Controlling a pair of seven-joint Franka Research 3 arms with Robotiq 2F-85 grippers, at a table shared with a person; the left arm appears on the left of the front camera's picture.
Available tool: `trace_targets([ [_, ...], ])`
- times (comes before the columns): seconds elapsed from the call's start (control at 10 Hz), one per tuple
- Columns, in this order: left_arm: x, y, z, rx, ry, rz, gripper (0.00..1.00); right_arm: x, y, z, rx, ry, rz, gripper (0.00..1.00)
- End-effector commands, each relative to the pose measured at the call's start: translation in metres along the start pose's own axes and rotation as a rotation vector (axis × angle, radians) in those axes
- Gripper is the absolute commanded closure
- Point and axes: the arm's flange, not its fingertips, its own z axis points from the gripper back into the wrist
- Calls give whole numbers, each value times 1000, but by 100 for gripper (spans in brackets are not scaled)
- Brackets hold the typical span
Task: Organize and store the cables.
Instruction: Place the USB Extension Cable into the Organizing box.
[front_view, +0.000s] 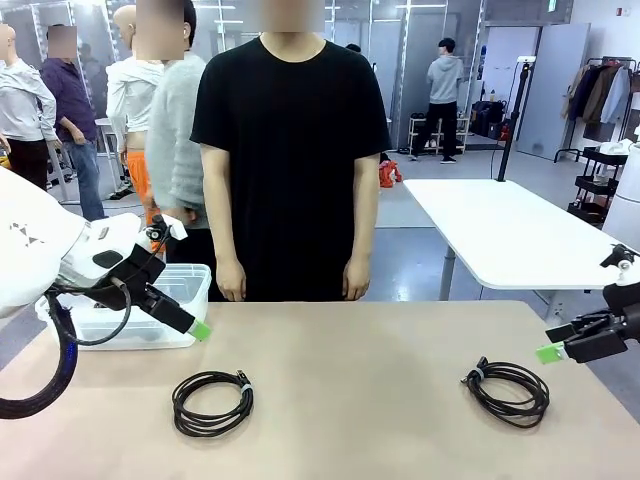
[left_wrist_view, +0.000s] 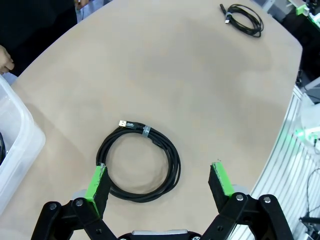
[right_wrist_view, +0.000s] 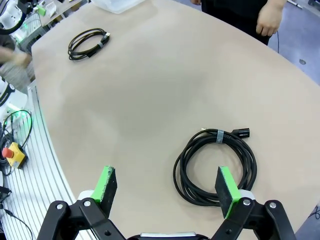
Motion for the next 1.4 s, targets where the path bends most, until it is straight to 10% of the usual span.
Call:
trace_targets([
  [0.0, -2, -5, 1, -2, 8, 12, 0, 1, 0, 1, 3, -10, 7, 0],
  [0.5, 38, -42, -3, -30, 204, 118, 0, 1, 0, 1, 3, -10, 7, 0],
  [0.9, 71, -57, -41, 211, 484, 402, 0, 1, 0, 1, 3, -10, 7, 0],
  [1.3, 76, -55, -108, 345, 410, 756, 0, 1, 0, 1, 3, -10, 7, 0],
])
